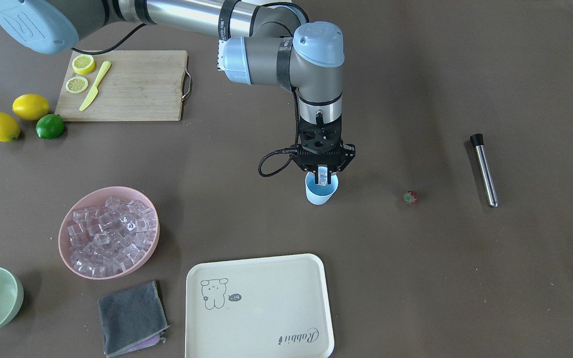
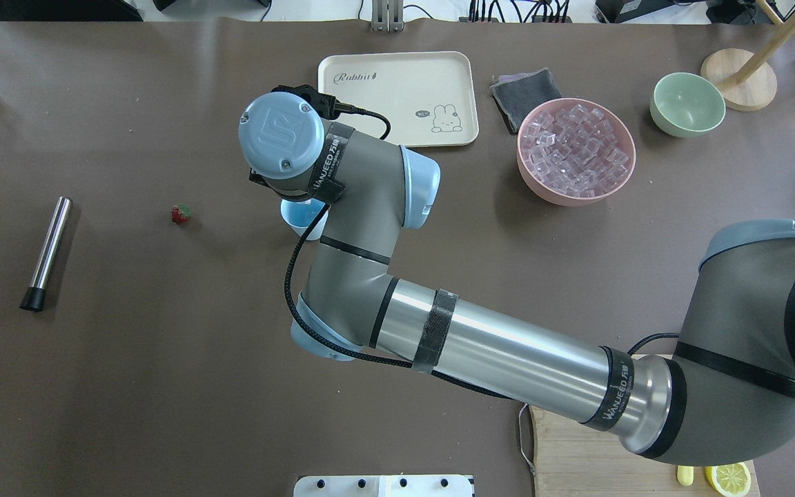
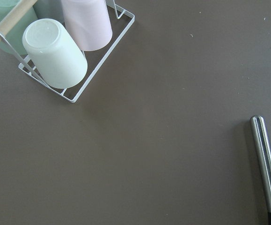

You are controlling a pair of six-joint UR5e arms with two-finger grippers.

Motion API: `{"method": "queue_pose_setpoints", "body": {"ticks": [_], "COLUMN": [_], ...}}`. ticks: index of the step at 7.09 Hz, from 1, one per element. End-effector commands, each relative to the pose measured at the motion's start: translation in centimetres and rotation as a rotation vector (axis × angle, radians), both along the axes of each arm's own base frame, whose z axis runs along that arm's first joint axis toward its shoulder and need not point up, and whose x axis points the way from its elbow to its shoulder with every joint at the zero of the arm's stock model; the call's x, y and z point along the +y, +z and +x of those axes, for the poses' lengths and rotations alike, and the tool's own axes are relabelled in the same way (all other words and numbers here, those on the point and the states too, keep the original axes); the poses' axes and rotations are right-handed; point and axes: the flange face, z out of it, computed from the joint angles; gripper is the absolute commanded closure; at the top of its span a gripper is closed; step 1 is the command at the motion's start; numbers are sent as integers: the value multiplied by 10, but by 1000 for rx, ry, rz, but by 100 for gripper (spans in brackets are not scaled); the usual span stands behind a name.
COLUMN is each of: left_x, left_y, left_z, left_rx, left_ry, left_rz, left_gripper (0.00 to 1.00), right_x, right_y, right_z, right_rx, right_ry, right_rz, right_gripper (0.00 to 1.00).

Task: Mash ice and strawberries in cup

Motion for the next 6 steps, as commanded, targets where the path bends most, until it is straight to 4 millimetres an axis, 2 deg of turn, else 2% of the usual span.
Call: {"method": "queue_pose_setpoints", "body": {"ticks": [1,2,3,4,5,6], "left_x": [1,0,1,1,1,1], "left_y": [1,0,0,0,-1,-2], "left_z": [0,0,0,0,0,0], "left_rx": [0,0,0,0,0,0], "left_ry": [0,1,0,0,-1,-1], "left_rz": [-2,1,0,0,0,3], "left_gripper": [2,2,2,2,2,2], "right_x": [9,10,8,-2,-9,-22], "right_y": [-1,-1,-4,-1,18,58], "right_z": [-3,-1,8,32,68,108], "right_rx": [-12,-14,-12,63,156,186], "right_ry": [-7,-8,-8,-30,-101,-133], "right_rz": [14,14,15,32,73,103], "right_gripper": [46,3,1,1,1,1]}}
